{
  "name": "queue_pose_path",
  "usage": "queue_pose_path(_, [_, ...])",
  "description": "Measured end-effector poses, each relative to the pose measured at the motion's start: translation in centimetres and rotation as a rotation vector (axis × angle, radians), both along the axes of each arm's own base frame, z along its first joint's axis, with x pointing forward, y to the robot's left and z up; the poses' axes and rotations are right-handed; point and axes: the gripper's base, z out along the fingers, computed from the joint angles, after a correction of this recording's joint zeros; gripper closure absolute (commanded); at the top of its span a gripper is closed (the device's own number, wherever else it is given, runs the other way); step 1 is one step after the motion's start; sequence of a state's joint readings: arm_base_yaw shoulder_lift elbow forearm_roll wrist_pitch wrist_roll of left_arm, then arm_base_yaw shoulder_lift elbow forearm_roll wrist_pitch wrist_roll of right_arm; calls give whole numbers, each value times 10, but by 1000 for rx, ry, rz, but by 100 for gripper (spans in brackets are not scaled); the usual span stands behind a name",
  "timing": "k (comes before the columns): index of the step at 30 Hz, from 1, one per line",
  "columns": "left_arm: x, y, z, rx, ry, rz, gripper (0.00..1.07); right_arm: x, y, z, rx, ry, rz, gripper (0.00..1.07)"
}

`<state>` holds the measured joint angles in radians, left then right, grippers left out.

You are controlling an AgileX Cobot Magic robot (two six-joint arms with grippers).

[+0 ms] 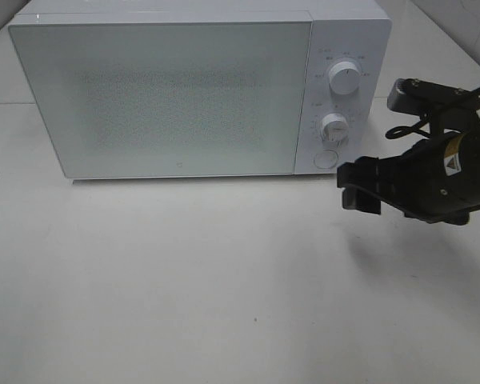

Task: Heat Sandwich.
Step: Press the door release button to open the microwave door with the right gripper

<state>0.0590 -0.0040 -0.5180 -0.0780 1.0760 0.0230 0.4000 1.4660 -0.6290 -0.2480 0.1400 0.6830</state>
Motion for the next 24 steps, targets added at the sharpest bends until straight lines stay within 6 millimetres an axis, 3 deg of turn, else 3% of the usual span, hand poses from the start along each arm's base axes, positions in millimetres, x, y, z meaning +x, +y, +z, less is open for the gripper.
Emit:
queue_pose_path(3, [0,0,0,0,0,0,9,-8,-9,10,-156,84,79,32])
queue_pose_path(8, [0,0,0,0,0,0,9,-21,-17,24,-274,185,174,32])
queue_pose_path(17, [0,0,0,0,0,0,9,-47,-29,49,-315,234,204,32])
queue_pose_path(24, [0,0,0,0,0,0,9,-79,-44,82,-319,170,211,32])
